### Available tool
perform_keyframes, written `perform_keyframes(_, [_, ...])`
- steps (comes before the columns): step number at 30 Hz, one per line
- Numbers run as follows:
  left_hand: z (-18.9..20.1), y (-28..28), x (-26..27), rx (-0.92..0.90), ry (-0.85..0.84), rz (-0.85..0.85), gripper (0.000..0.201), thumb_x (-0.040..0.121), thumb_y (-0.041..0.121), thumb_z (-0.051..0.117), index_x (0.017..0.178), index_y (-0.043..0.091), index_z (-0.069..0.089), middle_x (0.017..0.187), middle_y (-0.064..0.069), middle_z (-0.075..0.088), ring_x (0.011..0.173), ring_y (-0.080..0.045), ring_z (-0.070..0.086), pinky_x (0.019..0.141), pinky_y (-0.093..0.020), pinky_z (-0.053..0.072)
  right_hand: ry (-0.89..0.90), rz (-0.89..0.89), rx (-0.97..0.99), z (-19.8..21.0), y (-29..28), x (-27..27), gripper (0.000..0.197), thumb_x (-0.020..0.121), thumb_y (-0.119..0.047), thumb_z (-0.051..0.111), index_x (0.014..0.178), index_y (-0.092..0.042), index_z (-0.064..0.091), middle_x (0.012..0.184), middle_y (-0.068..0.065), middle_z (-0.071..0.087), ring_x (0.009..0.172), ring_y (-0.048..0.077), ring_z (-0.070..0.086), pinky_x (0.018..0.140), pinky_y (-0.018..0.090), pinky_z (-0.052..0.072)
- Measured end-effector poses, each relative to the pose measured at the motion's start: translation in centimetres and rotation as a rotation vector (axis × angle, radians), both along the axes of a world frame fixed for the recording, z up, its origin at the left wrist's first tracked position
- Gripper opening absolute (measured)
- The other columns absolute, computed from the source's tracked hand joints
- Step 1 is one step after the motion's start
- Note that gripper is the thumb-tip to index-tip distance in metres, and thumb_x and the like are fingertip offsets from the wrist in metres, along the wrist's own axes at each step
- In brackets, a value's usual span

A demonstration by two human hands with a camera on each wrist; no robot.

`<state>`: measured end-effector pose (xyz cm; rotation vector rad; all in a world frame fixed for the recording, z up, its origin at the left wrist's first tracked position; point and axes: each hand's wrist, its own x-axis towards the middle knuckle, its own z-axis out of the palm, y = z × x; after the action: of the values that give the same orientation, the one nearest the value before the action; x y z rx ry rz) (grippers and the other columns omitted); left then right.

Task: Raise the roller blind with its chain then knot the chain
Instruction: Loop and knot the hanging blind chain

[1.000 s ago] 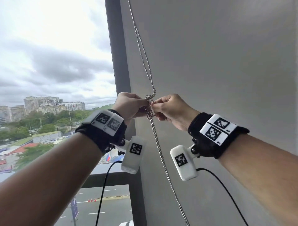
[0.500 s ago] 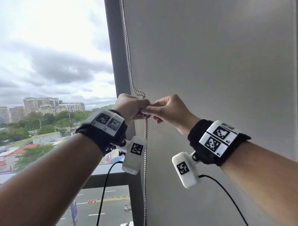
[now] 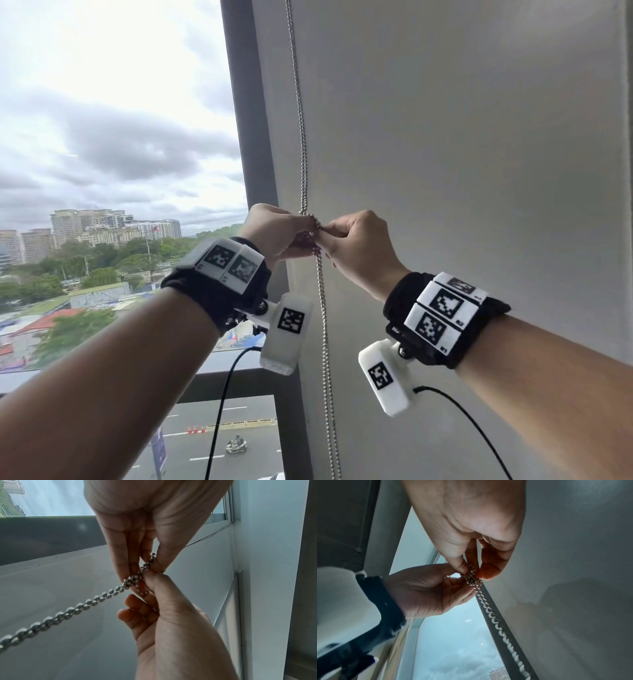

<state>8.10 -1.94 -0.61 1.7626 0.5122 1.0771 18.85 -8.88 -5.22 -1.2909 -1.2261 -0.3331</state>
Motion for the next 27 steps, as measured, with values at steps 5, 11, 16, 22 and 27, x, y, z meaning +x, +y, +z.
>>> perform_keyframes(5, [0.3,0.2,-0.2,-0.042,-0.036,-0.021,0.011,0.077,0.002,0.071,0.082,-0.004,0.064,0.073,-0.018,0.066,0.063,-0.025,0.062,0.061,-0.03,0.059,0.152,-0.036,-0.046,-0.3,0.4,0.9,0.034,0.074,-0.032,0.079,0.062,-0.002,0.067,0.054,0.012,0.064,0.046,0.016,0.05,0.053,0.031,0.05])
perform_keyframes(11, [0.5,0.4,-0.3,-0.021,-0.033,0.008,0.032,0.069,0.009,0.079,0.094,-0.007,0.069,0.053,-0.003,0.051,0.051,-0.017,0.041,0.052,-0.029,0.036,0.322,0.061,-0.061,-1.1,0.6,2.4,0.016,0.077,-0.011,0.073,0.071,0.003,0.067,0.063,0.015,0.068,0.052,0.02,0.06,0.06,0.041,0.06])
perform_keyframes(16, [0.2,0.3,-1.0,-0.056,-0.101,-0.136,0.015,0.072,0.001,0.073,0.084,-0.005,0.067,0.055,-0.004,0.051,0.059,-0.024,0.057,0.066,-0.033,0.052,0.444,0.35,0.142,-0.9,0.2,2.5,0.023,0.085,0.012,0.059,0.086,-0.01,0.053,0.079,0.022,0.066,0.057,0.02,0.065,0.067,0.041,0.062])
perform_keyframes(22, [-0.5,0.1,-1.2,0.082,-0.043,-0.124,0.015,0.073,0.002,0.072,0.079,-0.009,0.065,0.058,-0.01,0.049,0.049,-0.019,0.052,0.057,-0.032,0.05,-0.057,-0.06,0.036,-0.8,0.9,3.2,0.023,0.083,0.001,0.061,0.074,-0.014,0.076,0.051,0.001,0.061,0.041,0.006,0.05,0.047,0.023,0.05])
perform_keyframes(27, [-0.6,0.1,-1.3,0.086,-0.006,-0.128,0.019,0.075,0.0,0.066,0.058,0.0,0.058,0.047,-0.006,0.046,0.053,-0.025,0.05,0.071,-0.038,0.052,-0.17,-0.193,0.013,-0.1,1.3,4.2,0.013,0.08,-0.002,0.067,0.078,-0.006,0.079,0.061,0.007,0.071,0.038,0.0,0.048,0.048,0.005,0.037])
